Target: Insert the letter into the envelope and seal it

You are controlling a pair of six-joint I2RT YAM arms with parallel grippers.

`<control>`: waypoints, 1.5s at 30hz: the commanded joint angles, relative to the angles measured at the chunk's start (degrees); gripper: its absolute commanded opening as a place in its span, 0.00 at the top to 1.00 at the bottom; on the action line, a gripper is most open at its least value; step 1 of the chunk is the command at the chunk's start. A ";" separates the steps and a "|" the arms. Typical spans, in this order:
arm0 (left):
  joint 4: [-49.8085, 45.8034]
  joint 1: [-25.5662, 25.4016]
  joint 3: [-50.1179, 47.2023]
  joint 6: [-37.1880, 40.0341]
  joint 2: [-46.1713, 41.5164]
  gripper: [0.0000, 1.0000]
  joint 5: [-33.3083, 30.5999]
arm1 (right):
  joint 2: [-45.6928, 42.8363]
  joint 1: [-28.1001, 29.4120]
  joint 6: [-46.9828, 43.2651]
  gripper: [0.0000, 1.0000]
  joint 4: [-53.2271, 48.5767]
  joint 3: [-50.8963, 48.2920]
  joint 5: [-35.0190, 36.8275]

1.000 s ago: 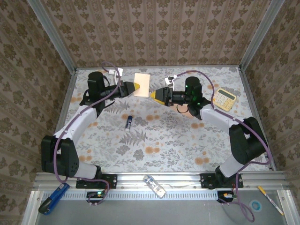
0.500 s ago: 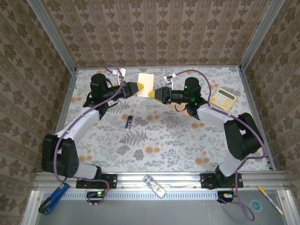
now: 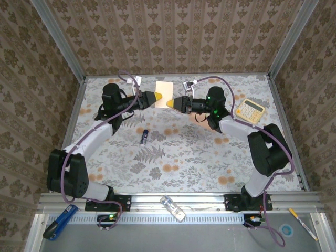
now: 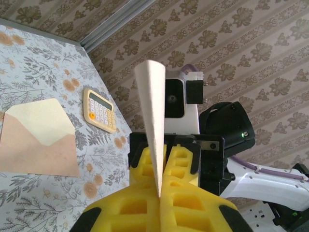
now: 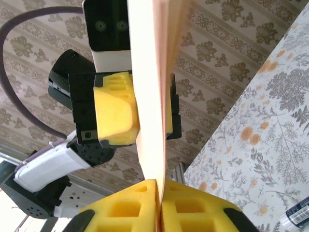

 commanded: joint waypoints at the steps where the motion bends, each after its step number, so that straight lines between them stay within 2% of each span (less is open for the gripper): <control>1: 1.84 -0.21 -0.68 0.13 0.21 1.00 0.05 | 0.45 0.25 0.94 1.00 4.17 1.30 -0.76; 2: 1.41 -0.09 -0.58 0.56 0.34 0.95 -0.02 | 0.34 0.30 0.86 1.00 4.09 1.22 -0.67; 4: -0.08 0.23 -0.12 1.61 0.35 0.78 0.02 | 0.04 0.25 0.91 1.00 3.78 0.94 -0.73; 5: -0.93 0.54 0.10 2.30 0.27 0.75 0.14 | -0.10 0.25 0.90 1.00 3.31 0.83 -0.82; 10: -4.56 2.26 1.73 5.11 0.57 0.67 1.16 | -1.43 0.63 -1.63 1.00 -3.20 0.54 -1.82; 15: -4.61 2.70 3.03 5.21 2.05 0.66 2.04 | -2.78 1.68 -4.37 1.00 -8.90 -0.29 -3.34; 17: -4.31 2.75 3.44 5.12 2.44 0.68 2.11 | -3.21 2.00 -5.15 1.00 -10.15 -0.83 -3.72; 20: -4.22 2.69 3.98 5.08 2.86 0.78 2.34 | -3.82 2.08 -5.96 1.00 -11.44 -1.50 -3.84; 23: -4.22 2.85 4.18 5.03 3.07 0.83 2.52 | -4.22 2.18 -6.73 1.00 -12.71 -1.73 -4.17; 27: -4.29 3.36 4.22 4.92 2.73 0.99 2.77 | -4.93 2.18 -8.31 1.00 -14.77 -1.98 -4.43; 30: -4.30 3.47 4.10 4.96 2.55 1.00 3.05 | -5.31 2.18 -9.26 1.00 -15.94 -2.05 -4.19; 31: -4.30 3.47 4.00 4.94 2.51 1.00 3.05 | -5.41 2.16 -9.34 0.97 -15.96 -2.17 -4.05; 35: -3.96 3.63 3.68 4.79 2.44 1.00 2.79 | -5.50 2.18 -9.17 0.76 -15.40 -2.27 -3.46; 36: -3.85 3.69 3.58 4.64 2.45 1.00 2.66 | -5.49 2.18 -8.85 0.75 -14.91 -2.43 -3.42; 39: -2.63 3.95 3.35 3.86 2.64 1.00 2.46 | -5.47 2.21 -7.95 0.76 -13.39 -2.84 -3.48; 45: 0.00 4.17 2.63 2.06 2.95 1.00 2.26 | -5.40 2.22 -7.08 0.85 -12.07 -3.28 -3.20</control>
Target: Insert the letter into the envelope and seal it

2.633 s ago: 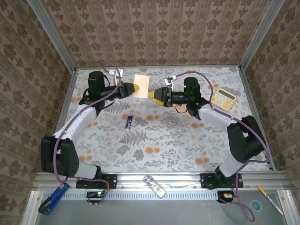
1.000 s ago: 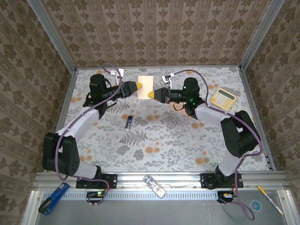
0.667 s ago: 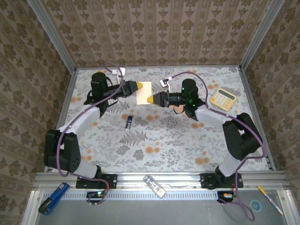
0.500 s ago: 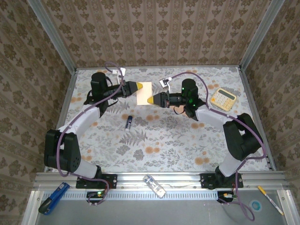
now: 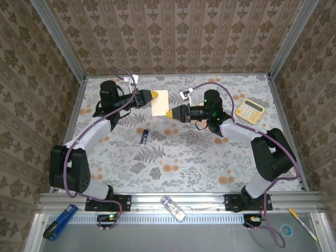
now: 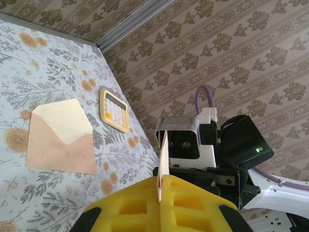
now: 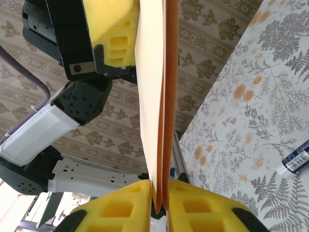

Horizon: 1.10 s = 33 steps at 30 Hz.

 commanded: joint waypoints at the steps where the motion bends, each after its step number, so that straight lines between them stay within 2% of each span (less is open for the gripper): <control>1: 3.62 0.30 0.13 -1.28 0.09 1.00 -0.05 | -1.39 0.28 0.29 0.87 2.35 -0.46 -0.75; 3: 4.32 0.30 -0.30 -1.80 0.13 1.00 -0.14 | -1.31 0.27 0.64 0.91 2.73 -0.37 -0.70; 5: 4.90 0.30 -0.67 -2.28 0.15 1.00 -0.14 | -1.11 0.28 1.06 0.99 3.39 -0.20 -0.49; 10: 5.54 0.25 -1.35 -2.66 0.15 1.00 -0.32 | -0.64 0.28 2.40 1.00 5.24 0.16 -0.02; 11: 5.54 0.22 -1.48 -2.59 0.22 0.95 -0.40 | -0.50 0.28 2.65 1.00 5.63 0.26 0.09; 14: 4.66 0.26 -1.66 -1.86 0.27 0.65 -0.75 | -0.02 0.28 4.17 1.00 5.85 0.24 0.92; 18: 2.41 0.30 -1.60 0.22 0.30 0.43 -1.26 | 0.72 0.37 6.98 1.00 7.03 -0.51 2.04; 19: 1.88 0.30 -1.56 0.76 0.43 0.35 -1.41 | 0.85 0.37 7.14 1.00 6.62 -0.82 2.41; 21: -0.75 0.47 -1.32 2.54 0.29 0.07 -2.16 | 0.80 0.37 7.13 1.00 5.99 -1.94 3.31; 22: -2.34 0.63 -1.18 3.49 0.22 0.00 -2.81 | 0.95 0.48 7.12 1.00 5.29 -2.45 3.73; 25: -7.90 1.33 -0.41 7.57 -0.82 0.00 -4.77 | 1.46 0.42 7.20 1.00 2.46 -4.15 5.28; 30: -22.67 2.50 2.81 17.78 -3.32 0.00 -10.58 | 4.81 0.38 8.26 1.00 -0.76 -6.14 6.99; 33: -25.65 2.81 3.46 19.99 -3.95 0.00 -11.38 | 7.47 0.38 8.02 1.00 -2.78 -6.66 8.11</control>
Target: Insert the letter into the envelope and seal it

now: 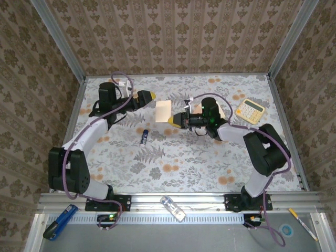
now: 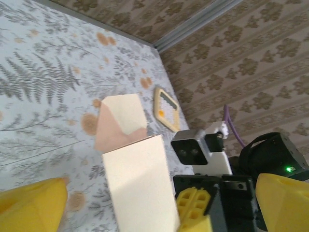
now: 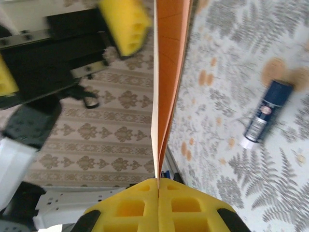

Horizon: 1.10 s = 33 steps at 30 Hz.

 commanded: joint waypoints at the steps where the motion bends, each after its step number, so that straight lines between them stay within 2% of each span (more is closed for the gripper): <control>1: -6.91 0.53 2.20 6.21 -2.80 0.00 -2.21 | 3.10 0.45 0.48 1.00 -2.96 -1.43 2.77; 6: -4.71 0.71 0.98 4.59 -2.76 0.00 -1.39 | 6.84 0.89 -0.15 1.00 -4.28 -1.11 3.84; 13: -3.03 0.80 0.08 4.07 -2.28 0.00 -0.43 | 10.18 1.16 -6.18 1.00 -16.63 2.39 5.12; 18: -1.91 0.73 -0.68 3.73 -1.81 0.00 0.85 | 11.68 1.18 -6.94 0.99 -18.98 3.27 6.06; 26: -4.69 0.97 -0.44 6.45 -1.90 0.00 1.32 | 10.31 1.24 -9.44 0.59 -25.87 4.96 9.59; 28: -5.43 1.10 -0.34 7.02 -1.99 0.00 1.33 | 9.08 1.33 -11.00 0.55 -29.43 5.87 11.27; 33: -5.93 1.45 -0.43 7.56 -2.06 0.00 1.52 | 5.51 1.33 -14.79 0.37 -39.99 8.88 16.27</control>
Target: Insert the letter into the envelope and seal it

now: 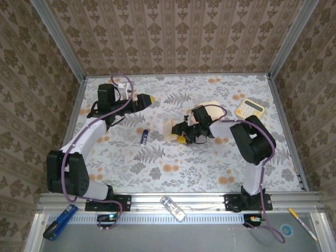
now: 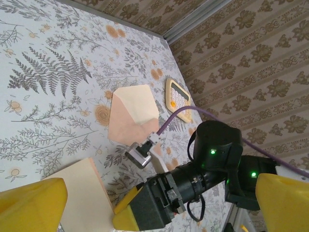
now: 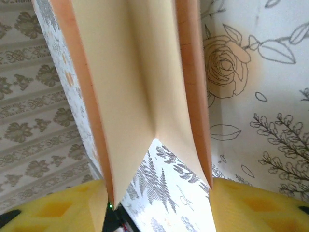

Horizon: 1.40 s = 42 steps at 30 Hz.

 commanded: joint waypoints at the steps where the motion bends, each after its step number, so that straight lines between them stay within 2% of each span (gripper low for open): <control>1: -1.11 0.87 0.06 2.10 -0.64 0.00 1.30 | -4.57 0.37 -3.68 0.35 -9.65 2.83 5.28; 5: -1.64 1.17 0.47 2.55 -0.46 0.00 1.46 | -7.62 0.46 -4.29 0.28 -15.44 4.36 8.30; 16: -7.42 1.33 4.13 7.84 0.83 0.00 0.76 | -13.39 -0.45 -13.67 0.24 -29.82 13.12 16.58; 22: -8.97 1.34 6.38 8.84 2.33 0.00 0.36 | -15.51 -5.07 -20.29 0.24 -33.40 16.01 18.21; 26: -9.32 1.35 6.79 8.60 2.36 0.00 0.08 | -15.88 -9.98 -27.91 0.24 -35.36 18.16 18.93; 33: -11.35 1.34 6.29 9.94 0.77 0.00 -1.71 | -10.85 -16.24 -40.07 0.26 -38.94 23.74 21.82; 39: -12.00 1.32 6.04 10.36 0.95 0.00 -1.86 | -4.12 -18.29 -47.93 0.27 -39.46 28.72 26.83; 42: -11.89 1.33 5.54 10.38 0.76 0.00 -2.12 | -1.04 -19.49 -52.54 0.27 -38.45 30.22 27.06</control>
